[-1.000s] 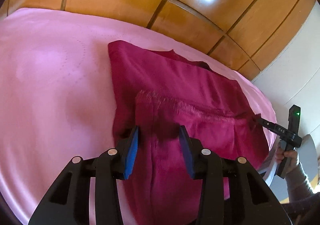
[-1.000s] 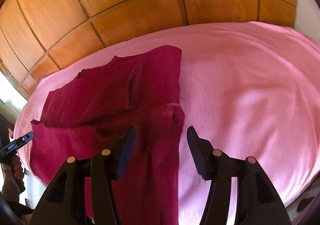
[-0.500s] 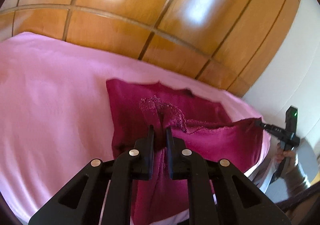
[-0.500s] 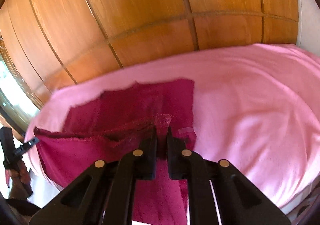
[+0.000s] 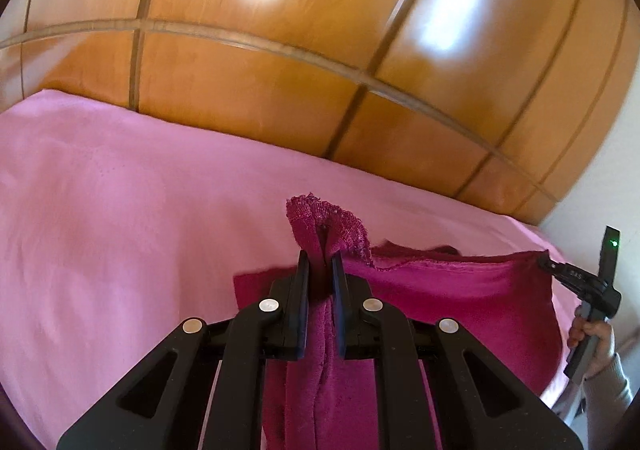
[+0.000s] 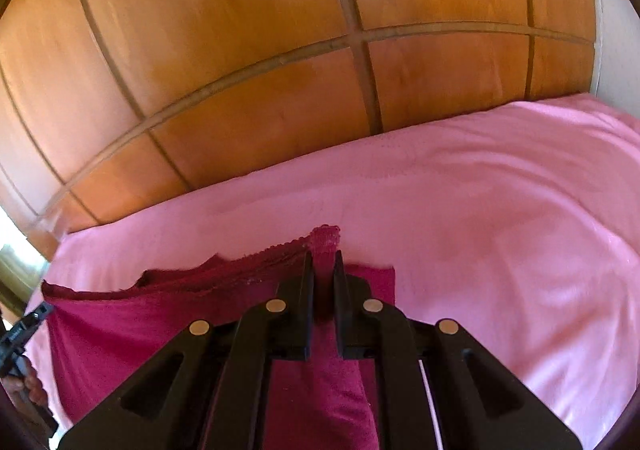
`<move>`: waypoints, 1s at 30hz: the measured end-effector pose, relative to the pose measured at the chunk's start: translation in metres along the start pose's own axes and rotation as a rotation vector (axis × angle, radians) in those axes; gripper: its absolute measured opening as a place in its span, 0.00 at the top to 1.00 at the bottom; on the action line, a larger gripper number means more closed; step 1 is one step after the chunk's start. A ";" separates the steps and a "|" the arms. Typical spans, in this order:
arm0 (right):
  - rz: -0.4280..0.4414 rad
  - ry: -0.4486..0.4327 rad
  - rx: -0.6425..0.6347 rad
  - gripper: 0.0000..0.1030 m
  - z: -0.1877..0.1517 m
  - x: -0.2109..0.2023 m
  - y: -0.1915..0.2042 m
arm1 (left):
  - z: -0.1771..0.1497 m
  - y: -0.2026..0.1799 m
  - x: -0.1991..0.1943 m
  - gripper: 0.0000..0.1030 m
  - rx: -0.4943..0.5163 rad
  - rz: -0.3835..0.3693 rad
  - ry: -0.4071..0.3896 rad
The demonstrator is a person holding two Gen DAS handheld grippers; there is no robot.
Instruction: Fold small clothes
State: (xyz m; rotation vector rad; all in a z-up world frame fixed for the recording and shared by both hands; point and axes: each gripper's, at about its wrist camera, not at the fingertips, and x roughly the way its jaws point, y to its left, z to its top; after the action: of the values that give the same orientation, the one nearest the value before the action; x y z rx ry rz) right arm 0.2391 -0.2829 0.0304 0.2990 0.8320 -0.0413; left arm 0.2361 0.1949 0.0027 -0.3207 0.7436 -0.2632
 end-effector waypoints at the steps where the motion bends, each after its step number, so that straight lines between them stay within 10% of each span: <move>1: -0.016 0.011 0.000 0.93 0.002 0.010 0.000 | 0.004 0.003 0.011 0.91 -0.009 0.020 0.015; 10: -0.122 0.128 0.006 0.92 -0.011 0.076 -0.011 | -0.009 0.028 0.078 0.87 -0.064 0.119 0.194; 18: 0.051 0.110 0.028 0.56 -0.035 0.002 -0.032 | -0.029 0.033 0.014 0.56 -0.092 0.047 0.140; 30: 0.200 0.241 0.074 0.63 -0.151 -0.074 -0.063 | -0.153 0.029 -0.066 0.51 -0.147 -0.160 0.216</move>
State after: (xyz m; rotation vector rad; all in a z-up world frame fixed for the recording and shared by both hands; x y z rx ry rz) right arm 0.0701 -0.3074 -0.0263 0.4622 1.0373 0.1541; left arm 0.0867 0.2147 -0.0732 -0.4974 0.9547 -0.3997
